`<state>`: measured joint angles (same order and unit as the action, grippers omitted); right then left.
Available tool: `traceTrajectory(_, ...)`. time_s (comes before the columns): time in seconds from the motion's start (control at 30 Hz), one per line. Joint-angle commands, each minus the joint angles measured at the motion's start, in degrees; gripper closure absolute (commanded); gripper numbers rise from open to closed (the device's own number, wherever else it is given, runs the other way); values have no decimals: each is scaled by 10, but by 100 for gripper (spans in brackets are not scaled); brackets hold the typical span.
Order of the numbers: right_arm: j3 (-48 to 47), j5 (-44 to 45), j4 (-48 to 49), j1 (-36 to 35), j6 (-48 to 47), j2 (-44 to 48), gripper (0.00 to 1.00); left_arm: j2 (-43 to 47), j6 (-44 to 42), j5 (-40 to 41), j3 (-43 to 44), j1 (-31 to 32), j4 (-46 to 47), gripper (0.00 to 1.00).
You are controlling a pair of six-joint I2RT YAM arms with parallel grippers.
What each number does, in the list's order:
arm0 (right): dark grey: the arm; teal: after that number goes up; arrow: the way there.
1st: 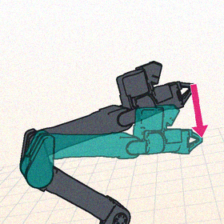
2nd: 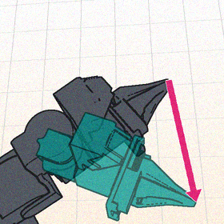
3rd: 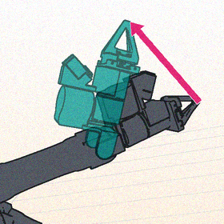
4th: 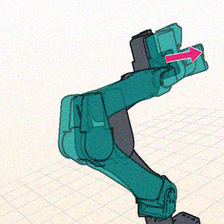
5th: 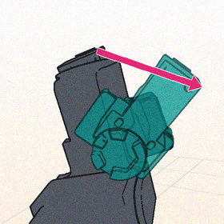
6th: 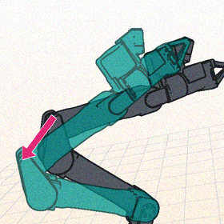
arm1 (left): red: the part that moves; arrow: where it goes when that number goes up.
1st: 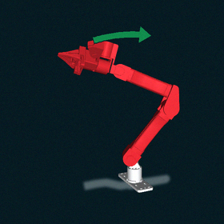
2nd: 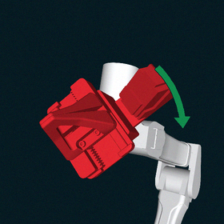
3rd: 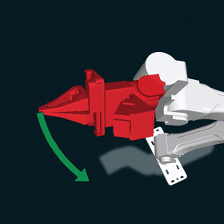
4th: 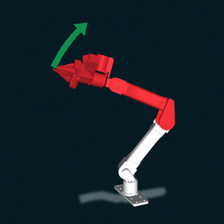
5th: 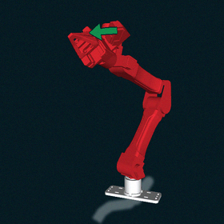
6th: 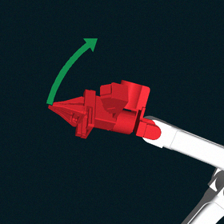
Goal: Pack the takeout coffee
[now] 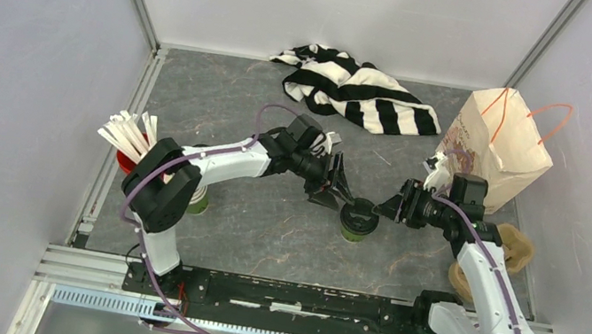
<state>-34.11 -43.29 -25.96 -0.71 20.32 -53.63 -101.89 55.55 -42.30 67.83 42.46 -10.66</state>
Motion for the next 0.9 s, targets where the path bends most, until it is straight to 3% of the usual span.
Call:
traceTrajectory(0.0, 18, -27, 37, 4, -3, 1, 40, -16, -12, -34, -2, 1, -1, 40)
traceTrajectory(0.4, 87, -85, 151, -5, 53, -13, 53, -38, -83, -23, 10, -4, -92, 60)
traceTrajectory(0.67, 120, -115, 267, -35, 118, -43, 53, 27, -92, -23, -68, -31, -89, 64)
traceTrajectory(0.87, 125, -124, 315, -41, 139, -76, 52, 64, -86, -24, -97, -52, -73, 62)
